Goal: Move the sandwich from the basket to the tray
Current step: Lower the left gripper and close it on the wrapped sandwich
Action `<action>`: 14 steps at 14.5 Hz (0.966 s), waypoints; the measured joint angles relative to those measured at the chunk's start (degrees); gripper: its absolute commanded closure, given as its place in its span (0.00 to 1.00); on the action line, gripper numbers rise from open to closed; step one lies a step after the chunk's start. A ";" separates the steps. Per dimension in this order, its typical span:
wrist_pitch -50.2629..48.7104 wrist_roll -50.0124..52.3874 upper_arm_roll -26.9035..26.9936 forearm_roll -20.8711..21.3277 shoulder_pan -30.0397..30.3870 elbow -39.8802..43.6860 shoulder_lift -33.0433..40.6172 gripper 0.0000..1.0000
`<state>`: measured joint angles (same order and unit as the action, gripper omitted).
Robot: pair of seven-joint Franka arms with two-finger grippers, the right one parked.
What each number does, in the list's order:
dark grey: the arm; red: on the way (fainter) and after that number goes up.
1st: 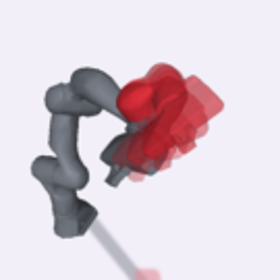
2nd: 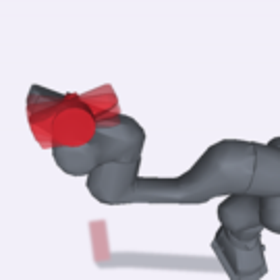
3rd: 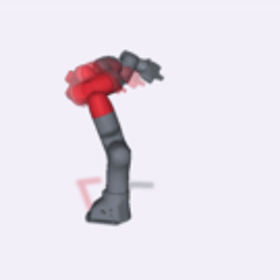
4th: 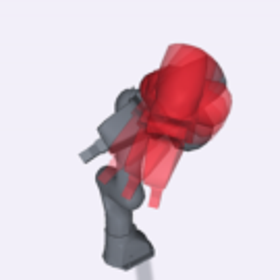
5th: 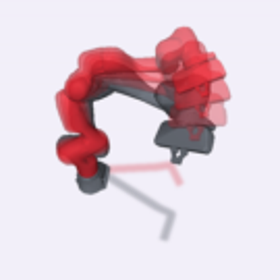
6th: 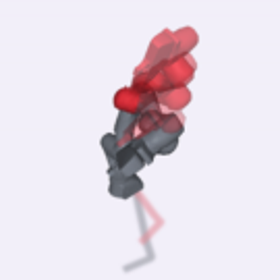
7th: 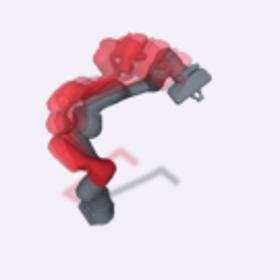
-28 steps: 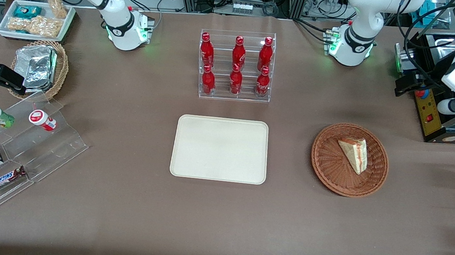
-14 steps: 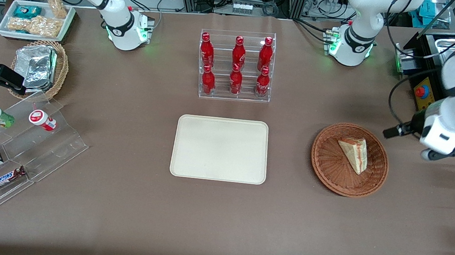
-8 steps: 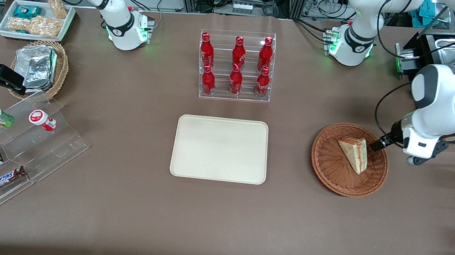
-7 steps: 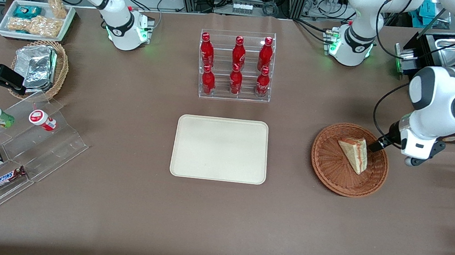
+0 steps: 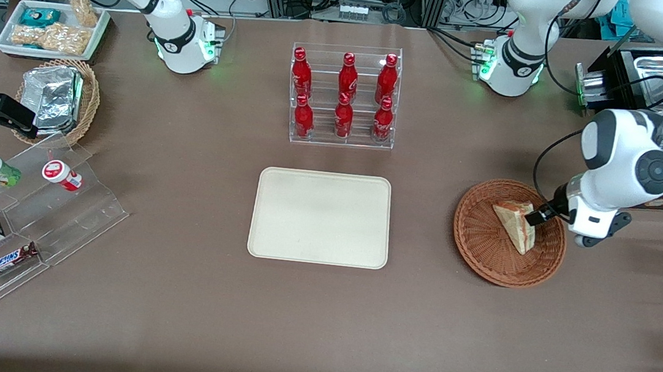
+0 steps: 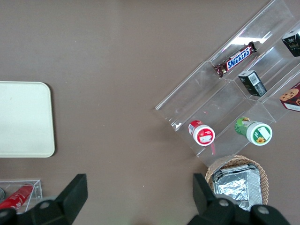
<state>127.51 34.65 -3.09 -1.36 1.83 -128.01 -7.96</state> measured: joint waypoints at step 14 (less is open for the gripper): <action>1.82 0.16 -1.05 0.00 -0.88 0.06 -5.10 0.90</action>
<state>129.33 34.81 -4.14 -1.35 0.95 -127.95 -13.06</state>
